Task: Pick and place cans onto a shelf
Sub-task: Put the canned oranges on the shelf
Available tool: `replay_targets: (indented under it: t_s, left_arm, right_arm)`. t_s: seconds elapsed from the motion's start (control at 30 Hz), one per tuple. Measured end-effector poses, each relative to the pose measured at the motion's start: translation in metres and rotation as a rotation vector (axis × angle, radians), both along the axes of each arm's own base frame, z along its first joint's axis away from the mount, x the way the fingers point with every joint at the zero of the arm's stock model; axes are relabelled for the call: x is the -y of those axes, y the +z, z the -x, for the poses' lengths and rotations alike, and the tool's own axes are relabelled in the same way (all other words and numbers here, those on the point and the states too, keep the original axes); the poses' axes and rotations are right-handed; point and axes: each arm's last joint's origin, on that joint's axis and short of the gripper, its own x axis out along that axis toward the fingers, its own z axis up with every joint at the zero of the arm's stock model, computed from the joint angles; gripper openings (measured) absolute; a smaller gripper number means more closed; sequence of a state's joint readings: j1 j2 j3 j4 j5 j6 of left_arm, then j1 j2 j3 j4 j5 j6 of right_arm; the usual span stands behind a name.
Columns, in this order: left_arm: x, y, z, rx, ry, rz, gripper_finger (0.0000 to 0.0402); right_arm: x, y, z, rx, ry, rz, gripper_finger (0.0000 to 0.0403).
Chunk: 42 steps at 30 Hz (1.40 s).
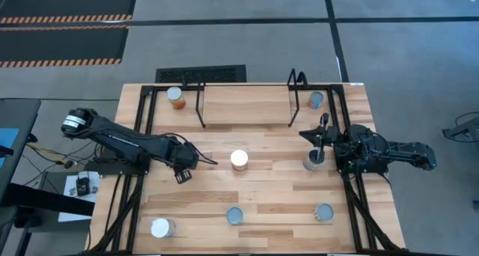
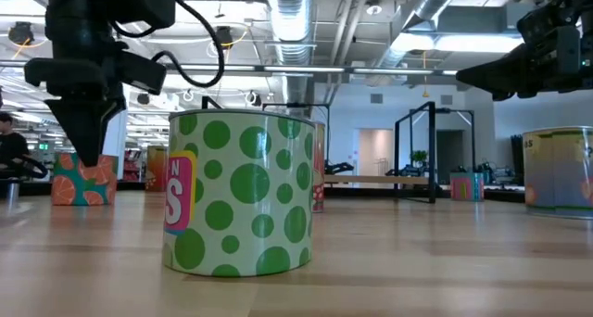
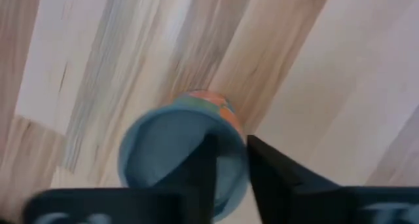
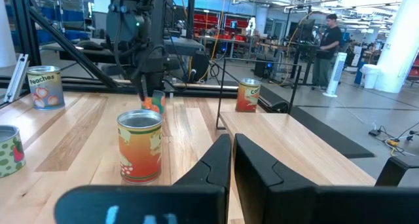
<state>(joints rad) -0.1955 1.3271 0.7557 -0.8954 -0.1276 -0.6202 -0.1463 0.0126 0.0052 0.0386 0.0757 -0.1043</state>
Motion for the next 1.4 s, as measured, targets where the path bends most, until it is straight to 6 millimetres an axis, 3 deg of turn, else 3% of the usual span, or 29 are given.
replay_targets:
  t_s: [0.1,0.33,0.53,0.73,0.9,1.1,1.4]
  left_arm:
    - [0.000,0.010,-0.009,0.073,-0.017,0.018,0.0009]
    - [-0.010,0.067,-0.052,0.380,-0.118,0.006,0.0002]
    - [-0.033,0.100,-0.096,0.416,-0.213,-0.142,0.0001]
    - [-0.074,0.116,-0.143,0.335,-0.300,-0.192,0.0000]
    - [-0.122,0.132,-0.162,0.264,-0.298,-0.197,0.0000]
    - [-0.182,0.131,-0.168,0.205,-0.212,-0.217,0.0000]
    - [-0.251,0.099,-0.163,0.140,-0.092,-0.211,0.0000]
  right_arm:
    - [0.000,0.000,0.000,0.000,0.000,0.000,0.0045]
    - [0.000,0.000,0.000,0.000,0.000,0.000,0.0045]
    - [0.000,0.000,0.000,0.001,0.000,0.000,0.0045]
    - [0.000,0.000,0.000,0.000,0.000,0.000,0.0045]
    - [0.000,0.000,0.000,0.001,0.000,0.000,0.0045]
    - [0.000,0.000,0.000,0.000,0.001,0.000,0.0045]
    - [0.000,0.000,0.000,0.000,0.001,0.000,0.0045]
